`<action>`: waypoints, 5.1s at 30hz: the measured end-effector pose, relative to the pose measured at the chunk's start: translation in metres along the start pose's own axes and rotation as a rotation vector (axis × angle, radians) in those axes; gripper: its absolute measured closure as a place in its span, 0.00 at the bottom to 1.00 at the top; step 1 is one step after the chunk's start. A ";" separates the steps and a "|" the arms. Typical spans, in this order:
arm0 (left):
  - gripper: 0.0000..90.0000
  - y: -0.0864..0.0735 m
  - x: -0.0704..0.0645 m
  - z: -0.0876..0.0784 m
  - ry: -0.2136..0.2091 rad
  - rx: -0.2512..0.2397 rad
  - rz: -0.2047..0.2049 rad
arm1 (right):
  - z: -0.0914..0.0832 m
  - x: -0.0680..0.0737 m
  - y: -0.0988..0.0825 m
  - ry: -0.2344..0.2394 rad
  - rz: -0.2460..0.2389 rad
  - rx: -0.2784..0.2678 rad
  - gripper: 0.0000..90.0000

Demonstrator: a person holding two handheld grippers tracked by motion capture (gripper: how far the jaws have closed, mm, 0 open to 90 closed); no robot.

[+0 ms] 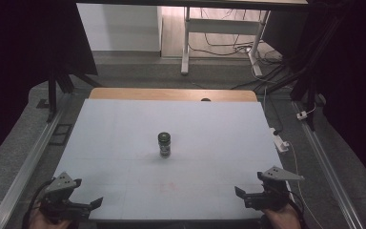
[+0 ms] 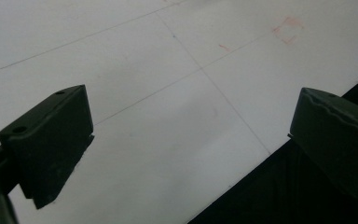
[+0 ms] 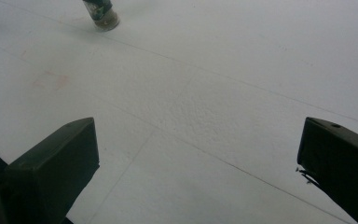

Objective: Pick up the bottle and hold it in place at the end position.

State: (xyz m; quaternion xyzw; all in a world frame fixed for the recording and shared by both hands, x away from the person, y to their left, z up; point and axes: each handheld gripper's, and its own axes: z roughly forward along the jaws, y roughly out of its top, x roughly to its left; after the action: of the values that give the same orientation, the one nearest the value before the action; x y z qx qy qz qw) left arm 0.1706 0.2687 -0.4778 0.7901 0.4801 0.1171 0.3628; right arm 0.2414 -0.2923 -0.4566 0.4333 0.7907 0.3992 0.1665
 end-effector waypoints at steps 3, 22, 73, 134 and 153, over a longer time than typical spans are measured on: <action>0.00 -0.001 0.003 -0.001 -0.023 -0.009 -0.013 | 0.000 -0.001 0.000 -0.001 0.008 0.001 0.00; 0.00 -0.003 0.001 -0.004 -0.020 -0.015 -0.008 | 0.004 0.001 0.002 0.037 -0.025 0.027 0.00; 0.00 0.054 -0.007 0.047 -0.167 -0.085 0.111 | 0.006 0.002 0.002 0.054 -0.037 0.048 0.00; 0.01 0.153 -0.016 0.203 -0.167 -0.011 0.285 | 0.007 0.001 0.002 0.068 -0.036 0.061 0.00; 0.49 0.154 -0.019 0.211 -0.202 -0.022 0.362 | 0.007 0.001 0.002 0.066 -0.043 0.065 0.00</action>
State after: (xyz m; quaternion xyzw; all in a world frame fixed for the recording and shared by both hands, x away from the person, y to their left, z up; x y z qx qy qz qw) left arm 0.3777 0.1131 -0.5190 0.8671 0.2901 0.1056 0.3910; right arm 0.2459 -0.2874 -0.4595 0.4080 0.8174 0.3836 0.1349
